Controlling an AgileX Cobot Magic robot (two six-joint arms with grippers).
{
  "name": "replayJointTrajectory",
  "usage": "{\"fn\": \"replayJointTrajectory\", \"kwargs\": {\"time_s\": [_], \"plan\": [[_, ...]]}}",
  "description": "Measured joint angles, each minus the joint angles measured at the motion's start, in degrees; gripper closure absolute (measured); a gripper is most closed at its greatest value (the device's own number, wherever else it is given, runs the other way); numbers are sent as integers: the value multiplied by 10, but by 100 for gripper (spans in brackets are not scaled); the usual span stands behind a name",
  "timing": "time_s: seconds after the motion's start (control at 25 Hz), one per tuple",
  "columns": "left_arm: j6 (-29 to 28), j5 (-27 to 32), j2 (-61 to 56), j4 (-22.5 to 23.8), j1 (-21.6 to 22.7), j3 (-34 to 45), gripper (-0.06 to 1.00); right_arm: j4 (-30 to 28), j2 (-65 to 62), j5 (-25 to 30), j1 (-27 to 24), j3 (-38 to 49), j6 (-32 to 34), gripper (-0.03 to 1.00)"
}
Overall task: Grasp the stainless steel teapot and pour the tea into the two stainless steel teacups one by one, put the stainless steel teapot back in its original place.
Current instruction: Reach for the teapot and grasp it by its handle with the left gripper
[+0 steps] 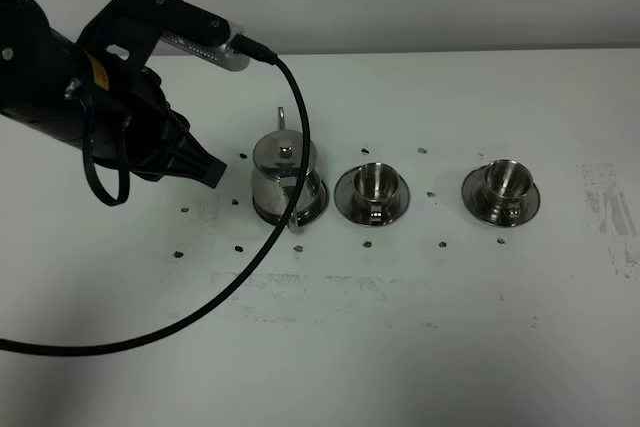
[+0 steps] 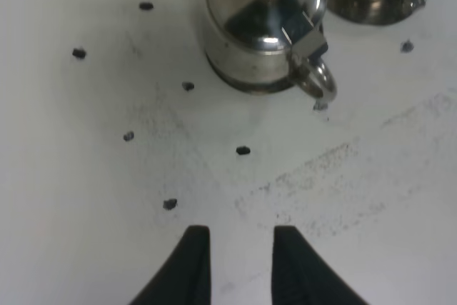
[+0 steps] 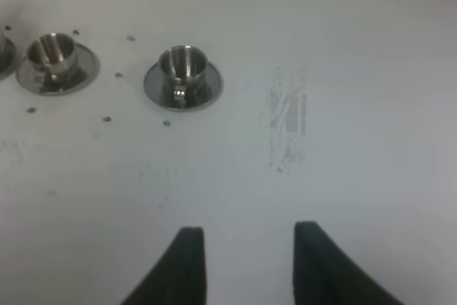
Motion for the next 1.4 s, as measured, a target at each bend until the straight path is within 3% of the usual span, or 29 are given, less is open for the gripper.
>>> {"fn": "replayJointTrajectory", "kwargs": {"time_s": [0.16,0.8,1.12,1.4], "plan": [[-1,19,13,0,-1,-7,72,10,-15,-28,0,27,13,65],[0,27,39,13,-2,-30,72,28,-17,-24,-1,59,13,65],[1,17,39,20,-2,-30,72,27,-17,-24,-48,59,13,65],[1,14,39,21,-2,-30,72,30,-17,-24,-50,59,13,65]]}}
